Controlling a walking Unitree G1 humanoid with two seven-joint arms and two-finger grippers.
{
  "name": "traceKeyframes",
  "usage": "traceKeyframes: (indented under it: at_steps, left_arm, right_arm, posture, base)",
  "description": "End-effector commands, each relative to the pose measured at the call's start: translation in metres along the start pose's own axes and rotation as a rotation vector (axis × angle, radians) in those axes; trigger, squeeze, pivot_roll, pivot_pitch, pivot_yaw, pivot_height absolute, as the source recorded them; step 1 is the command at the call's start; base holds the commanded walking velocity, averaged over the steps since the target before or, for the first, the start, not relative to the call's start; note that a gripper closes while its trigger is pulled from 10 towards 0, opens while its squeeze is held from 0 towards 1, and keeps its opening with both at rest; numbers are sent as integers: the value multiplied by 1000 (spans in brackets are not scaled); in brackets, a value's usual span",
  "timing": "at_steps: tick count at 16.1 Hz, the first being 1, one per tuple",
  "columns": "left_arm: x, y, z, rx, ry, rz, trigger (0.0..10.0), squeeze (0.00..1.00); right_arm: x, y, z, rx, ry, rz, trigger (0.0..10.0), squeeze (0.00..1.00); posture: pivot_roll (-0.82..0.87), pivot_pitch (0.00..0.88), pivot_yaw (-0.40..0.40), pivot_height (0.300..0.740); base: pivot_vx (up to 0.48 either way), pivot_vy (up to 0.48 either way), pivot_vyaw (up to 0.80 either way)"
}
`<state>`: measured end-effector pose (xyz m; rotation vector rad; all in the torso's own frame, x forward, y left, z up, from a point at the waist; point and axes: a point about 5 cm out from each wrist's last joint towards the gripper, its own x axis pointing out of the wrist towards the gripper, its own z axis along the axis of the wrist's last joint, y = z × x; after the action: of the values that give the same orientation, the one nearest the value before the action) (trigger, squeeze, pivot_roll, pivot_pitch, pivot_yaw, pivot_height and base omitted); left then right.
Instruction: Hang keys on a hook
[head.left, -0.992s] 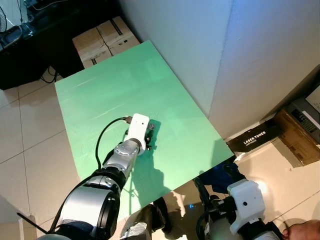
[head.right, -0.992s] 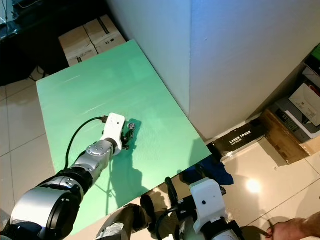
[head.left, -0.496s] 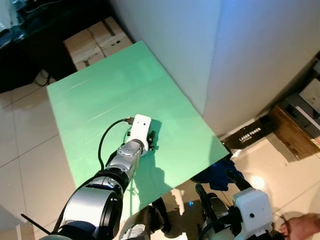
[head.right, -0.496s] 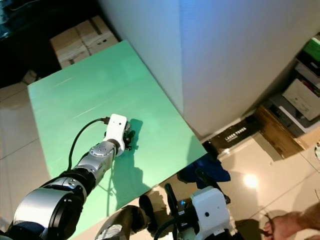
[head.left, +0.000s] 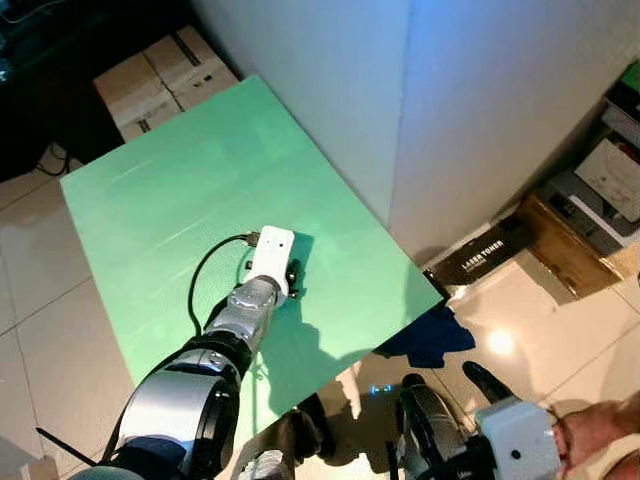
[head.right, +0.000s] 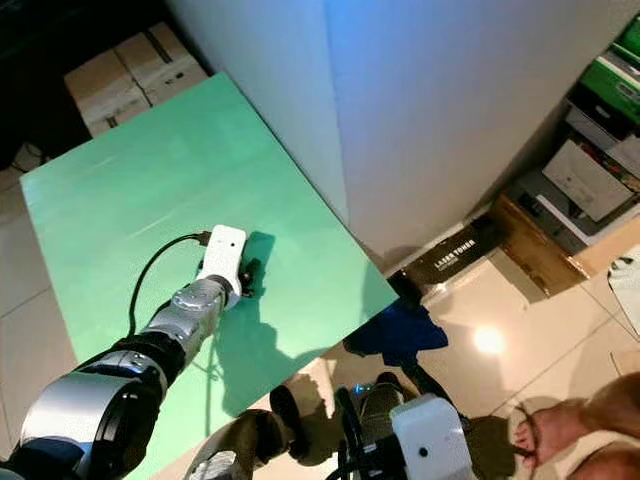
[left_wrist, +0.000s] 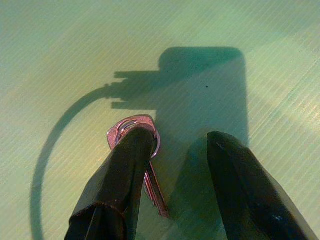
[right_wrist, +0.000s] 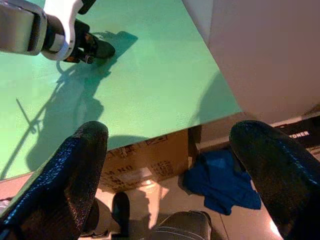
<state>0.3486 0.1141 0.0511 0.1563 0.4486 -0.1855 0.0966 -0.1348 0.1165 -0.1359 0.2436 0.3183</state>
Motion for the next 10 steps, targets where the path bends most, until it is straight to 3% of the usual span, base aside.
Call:
traceKeyframes:
  at_steps: [1,2,3,10]
  left_arm:
    - [-4,9,-21,-18,79,36,4353,0]
    - [-4,9,-21,-18,82,40,2667,0]
    - [-5,13,-24,-40,90,53,0,0]
    - [-22,35,-72,-86,192,98,0,0]
  right_arm:
    - [-4,2,0,6,16,0,10000,0]
    - [-4,2,0,6,16,0,10000,0]
    - [-4,2,1,6,16,2,10000,0]
    - [3,5,13,19,-4,19,10000,0]
  posture:
    - [-530,368,220,740]
    - [-529,367,219,740]
    - [-528,367,216,740]
    - [-470,351,220,740]
  base:
    - [0,0,0]
    - [0,0,0]
    - [0,0,0]
    - [0,0,0]
